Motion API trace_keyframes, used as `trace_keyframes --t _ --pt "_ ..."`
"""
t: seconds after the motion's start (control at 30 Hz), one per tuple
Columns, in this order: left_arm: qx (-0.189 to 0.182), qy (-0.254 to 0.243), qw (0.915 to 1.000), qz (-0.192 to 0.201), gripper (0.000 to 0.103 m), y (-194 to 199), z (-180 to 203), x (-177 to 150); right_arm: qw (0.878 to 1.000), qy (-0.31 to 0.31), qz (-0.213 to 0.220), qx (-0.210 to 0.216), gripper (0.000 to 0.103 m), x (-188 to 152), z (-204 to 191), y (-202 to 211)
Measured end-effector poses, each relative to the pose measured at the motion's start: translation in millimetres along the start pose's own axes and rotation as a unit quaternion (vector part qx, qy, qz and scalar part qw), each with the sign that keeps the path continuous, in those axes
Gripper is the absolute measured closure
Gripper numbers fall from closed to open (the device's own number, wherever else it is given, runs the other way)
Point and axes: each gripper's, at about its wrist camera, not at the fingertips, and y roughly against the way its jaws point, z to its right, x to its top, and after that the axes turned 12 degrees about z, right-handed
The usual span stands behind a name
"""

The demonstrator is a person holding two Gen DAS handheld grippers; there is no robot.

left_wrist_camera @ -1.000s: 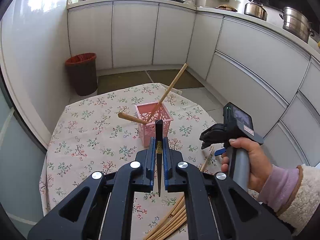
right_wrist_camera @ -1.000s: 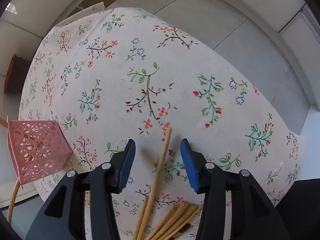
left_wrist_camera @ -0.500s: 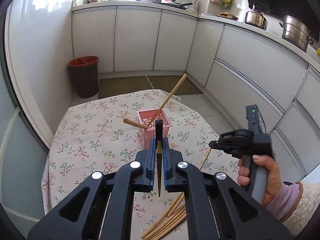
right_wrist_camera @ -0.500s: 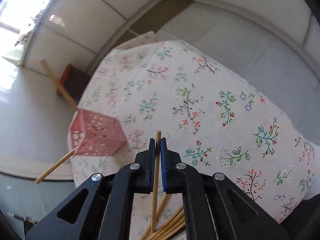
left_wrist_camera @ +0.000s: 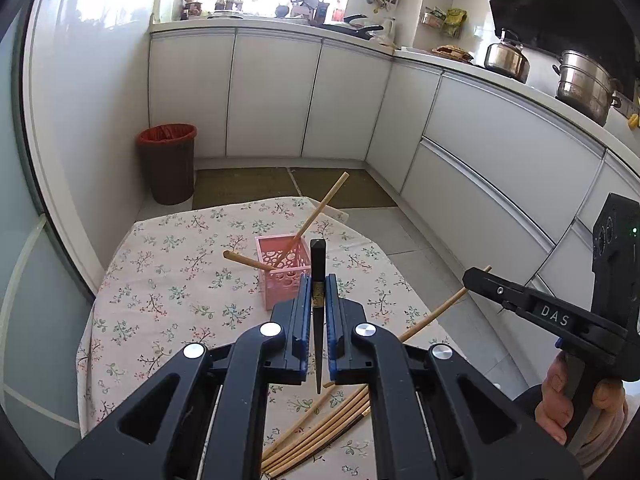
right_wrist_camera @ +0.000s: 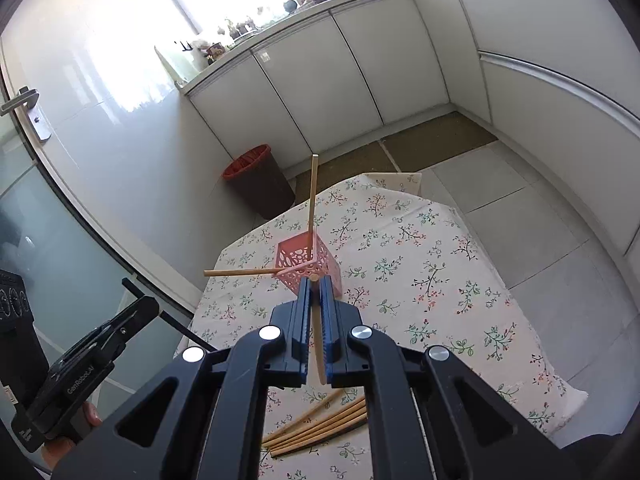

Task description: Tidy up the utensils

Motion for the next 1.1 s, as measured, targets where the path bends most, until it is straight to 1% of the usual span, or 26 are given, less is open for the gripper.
trace_keyframes --t 0.1,0.3,0.5,0.63,0.8,0.87,0.97,1.03,1.1 --pt "0.005 -0.009 0.9999 0.006 0.097 2 7 9 1.0 0.005 0.019 0.005 0.098 13 -1 9" --pt "0.016 -0.01 0.9992 0.036 0.097 -3 12 40 0.998 0.003 0.064 0.019 0.098 49 -4 27" --pt "0.038 -0.002 0.997 0.068 0.097 -30 12 73 0.995 -0.003 0.099 0.025 0.098 82 -2 29" --pt "0.065 -0.003 0.9945 0.082 0.097 -58 7 87 0.993 -0.008 0.112 0.028 0.098 99 1 18" --pt "0.087 0.013 0.9937 0.069 0.097 -104 -11 84 0.993 0.001 0.115 0.031 0.098 109 -3 -5" --pt "0.091 0.026 0.9941 0.053 0.097 -123 -21 74 0.993 0.008 0.113 0.032 0.098 110 -7 -18" --pt "0.087 0.04 0.995 0.028 0.096 -145 -32 56 0.993 0.019 0.11 0.033 0.098 107 -14 -37" --pt "0.077 0.048 0.9957 0.018 0.096 -152 -38 45 0.993 0.03 0.109 0.033 0.098 105 -21 -51" --pt "0.072 0.057 0.9953 0.029 0.095 -145 -44 42 0.993 0.041 0.11 0.031 0.098 103 -27 -64"
